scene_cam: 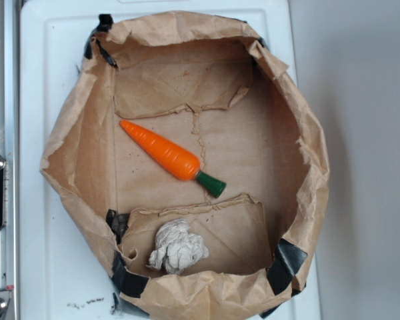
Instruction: Grab the white paper.
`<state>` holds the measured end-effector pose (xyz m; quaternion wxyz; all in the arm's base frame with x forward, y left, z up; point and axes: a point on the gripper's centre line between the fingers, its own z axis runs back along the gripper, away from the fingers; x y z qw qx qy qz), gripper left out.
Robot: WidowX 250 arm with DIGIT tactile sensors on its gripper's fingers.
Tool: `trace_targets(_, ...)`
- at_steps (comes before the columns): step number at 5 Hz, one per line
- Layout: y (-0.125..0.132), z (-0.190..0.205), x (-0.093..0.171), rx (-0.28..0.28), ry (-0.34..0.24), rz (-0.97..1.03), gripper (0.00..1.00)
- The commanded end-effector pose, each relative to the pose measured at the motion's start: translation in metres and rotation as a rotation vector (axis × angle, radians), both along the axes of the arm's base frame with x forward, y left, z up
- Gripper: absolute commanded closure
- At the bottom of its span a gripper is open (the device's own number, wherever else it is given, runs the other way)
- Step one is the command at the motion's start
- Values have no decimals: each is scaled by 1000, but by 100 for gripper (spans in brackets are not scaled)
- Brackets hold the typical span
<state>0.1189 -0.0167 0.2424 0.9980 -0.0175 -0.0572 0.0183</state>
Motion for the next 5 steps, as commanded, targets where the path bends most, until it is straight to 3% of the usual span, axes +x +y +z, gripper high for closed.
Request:
trace_targets(1,0,0,0,0,0,0,0)
trace_targets(3,-13,-16,67,-32,-2,51,0)
trace_targets(4,-2,-36,95,-71,38,97,0)
trace_targets(5,5,-52,123,-104,29,168,0)
